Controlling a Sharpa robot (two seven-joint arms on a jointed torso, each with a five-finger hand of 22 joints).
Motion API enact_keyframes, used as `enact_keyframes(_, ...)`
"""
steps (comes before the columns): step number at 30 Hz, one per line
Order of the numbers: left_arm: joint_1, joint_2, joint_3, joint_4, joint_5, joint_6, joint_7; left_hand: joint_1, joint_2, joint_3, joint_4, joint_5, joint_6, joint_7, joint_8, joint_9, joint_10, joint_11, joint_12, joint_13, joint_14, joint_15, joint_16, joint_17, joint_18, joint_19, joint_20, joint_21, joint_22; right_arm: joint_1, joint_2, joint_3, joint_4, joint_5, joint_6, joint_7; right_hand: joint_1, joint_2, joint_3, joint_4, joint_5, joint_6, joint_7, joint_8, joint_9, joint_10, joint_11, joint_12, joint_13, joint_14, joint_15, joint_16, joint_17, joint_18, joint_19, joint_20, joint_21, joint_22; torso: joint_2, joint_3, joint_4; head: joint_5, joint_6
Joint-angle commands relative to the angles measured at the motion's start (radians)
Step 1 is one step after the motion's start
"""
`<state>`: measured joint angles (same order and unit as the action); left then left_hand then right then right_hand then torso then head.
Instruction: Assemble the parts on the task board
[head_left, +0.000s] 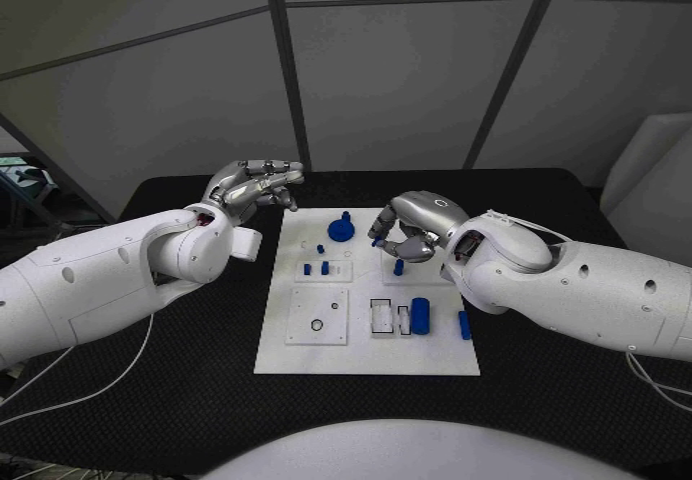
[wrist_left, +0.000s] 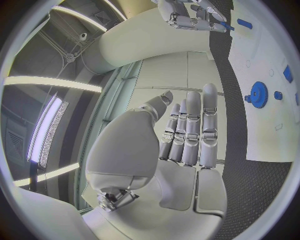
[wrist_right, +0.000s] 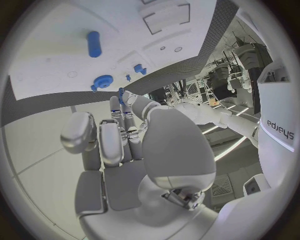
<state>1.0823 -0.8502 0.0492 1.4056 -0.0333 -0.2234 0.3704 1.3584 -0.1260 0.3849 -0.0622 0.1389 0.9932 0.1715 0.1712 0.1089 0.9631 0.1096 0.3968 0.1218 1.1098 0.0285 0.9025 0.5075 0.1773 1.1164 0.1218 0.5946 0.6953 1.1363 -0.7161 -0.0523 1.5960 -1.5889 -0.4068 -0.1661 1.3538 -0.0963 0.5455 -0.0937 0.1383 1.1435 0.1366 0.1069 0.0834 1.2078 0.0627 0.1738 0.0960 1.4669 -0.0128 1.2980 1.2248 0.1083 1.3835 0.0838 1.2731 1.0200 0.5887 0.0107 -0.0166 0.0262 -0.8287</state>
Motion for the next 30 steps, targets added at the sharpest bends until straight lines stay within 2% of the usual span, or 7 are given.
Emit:
enact_keyframes(1,0.002,0.009,0.001,-0.004,0.012,0.002,0.020,0.002,0.008,-0.006,-0.001,0.004,-0.007,-0.002,0.004,-0.001,-0.009,0.003,-0.007,-0.002,-0.008,0.002,-0.004,-0.002,0.004,-0.007,0.000,-0.006,-0.001,-0.004,0.036,0.000,-0.013,0.043,0.003,0.042,-0.008,0.000,0.003,-0.002,0.003,0.004,0.000,0.000,0.001,0.006,0.000,0.002,-0.001,0.045,-0.008,0.004,0.000,-0.010,0.005,0.000,0.006,-0.001,0.000,-0.0016,0.0030,0.022,-0.008)
enact_keyframes(4,0.002,0.018,0.001,-0.011,0.013,0.003,0.021,0.002,0.008,-0.006,-0.001,0.004,-0.007,-0.002,0.004,-0.001,-0.009,0.003,-0.007,-0.002,-0.008,0.002,-0.004,-0.002,0.004,-0.007,0.000,-0.006,-0.001,-0.020,0.068,-0.003,-0.025,0.045,0.020,0.050,-0.009,0.000,0.003,-0.002,0.004,0.003,0.000,0.000,0.001,0.006,0.001,0.002,-0.001,0.045,-0.008,0.003,-0.002,-0.010,0.005,0.000,0.005,-0.002,0.001,-0.0005,0.0035,0.043,-0.013)
enact_keyframes(7,0.003,0.028,0.001,-0.021,0.014,0.002,0.021,0.003,0.008,-0.006,-0.001,0.004,-0.007,-0.002,0.004,-0.001,-0.009,0.003,-0.007,-0.002,-0.009,0.002,-0.004,-0.002,0.004,-0.007,0.000,-0.006,-0.001,-0.040,0.098,-0.010,-0.036,0.041,0.040,0.056,-0.009,-0.001,0.003,-0.003,0.005,0.003,0.001,-0.001,0.000,0.005,0.001,0.001,-0.002,0.044,-0.008,0.002,-0.003,-0.010,0.005,-0.001,0.005,-0.002,0.000,-0.0002,-0.0011,0.067,-0.019)
enact_keyframes(11,0.004,0.038,0.001,-0.035,0.021,0.000,0.023,0.003,0.008,-0.006,-0.001,0.004,-0.007,-0.002,0.004,-0.001,-0.009,0.003,-0.007,-0.002,-0.009,0.002,-0.004,-0.002,0.004,-0.007,0.000,-0.006,-0.001,-0.056,0.133,-0.036,-0.050,0.028,0.067,0.060,-0.008,0.000,0.004,-0.003,0.007,0.002,0.001,-0.002,0.000,0.004,0.001,0.000,-0.002,0.044,-0.008,0.003,-0.002,-0.010,0.005,-0.001,0.006,-0.001,0.001,0.0003,-0.0021,0.085,-0.025)
enact_keyframes(15,0.005,0.044,0.002,-0.043,0.025,-0.002,0.023,0.003,0.009,-0.006,-0.001,0.004,-0.006,-0.002,0.004,-0.001,-0.010,0.003,-0.007,-0.002,-0.009,0.003,-0.004,-0.002,0.004,-0.007,0.001,-0.007,-0.001,-0.065,0.157,-0.050,-0.066,0.015,0.093,0.057,-0.009,0.000,0.003,-0.003,0.008,0.001,0.002,-0.002,0.000,0.004,0.002,-0.001,-0.003,0.044,-0.008,0.003,-0.003,-0.010,0.004,-0.001,0.006,-0.002,0.001,0.0000,-0.0011,0.100,-0.034)
enact_keyframes(22,0.006,0.048,0.002,-0.049,0.027,-0.003,0.023,0.000,0.010,-0.009,0.001,0.004,-0.007,-0.001,0.005,-0.001,-0.011,0.004,-0.006,-0.002,-0.010,0.003,-0.004,-0.003,0.004,-0.008,0.001,-0.007,-0.002,-0.071,0.177,-0.057,-0.084,0.002,0.116,0.049,-0.012,-0.001,0.001,-0.002,0.010,0.000,0.003,-0.003,0.000,0.003,0.003,-0.001,-0.003,0.044,-0.007,0.004,-0.002,-0.010,0.004,-0.002,0.007,0.000,0.000,0.0004,-0.0020,0.129,-0.044)
enact_keyframes(30,0.007,0.052,0.002,-0.052,0.027,-0.001,0.022,-0.001,0.011,-0.010,0.002,0.004,-0.009,0.000,0.005,-0.002,-0.013,0.004,-0.005,-0.003,-0.010,0.004,-0.003,-0.003,0.004,-0.008,0.002,-0.007,-0.002,-0.072,0.188,-0.059,-0.086,-0.020,0.140,0.035,-0.013,-0.001,0.000,-0.002,0.010,0.000,0.003,-0.004,0.000,0.003,0.003,-0.002,-0.004,0.044,-0.007,0.004,-0.002,-0.010,0.004,-0.002,0.007,0.000,-0.001,0.0008,-0.0029,0.141,-0.044)
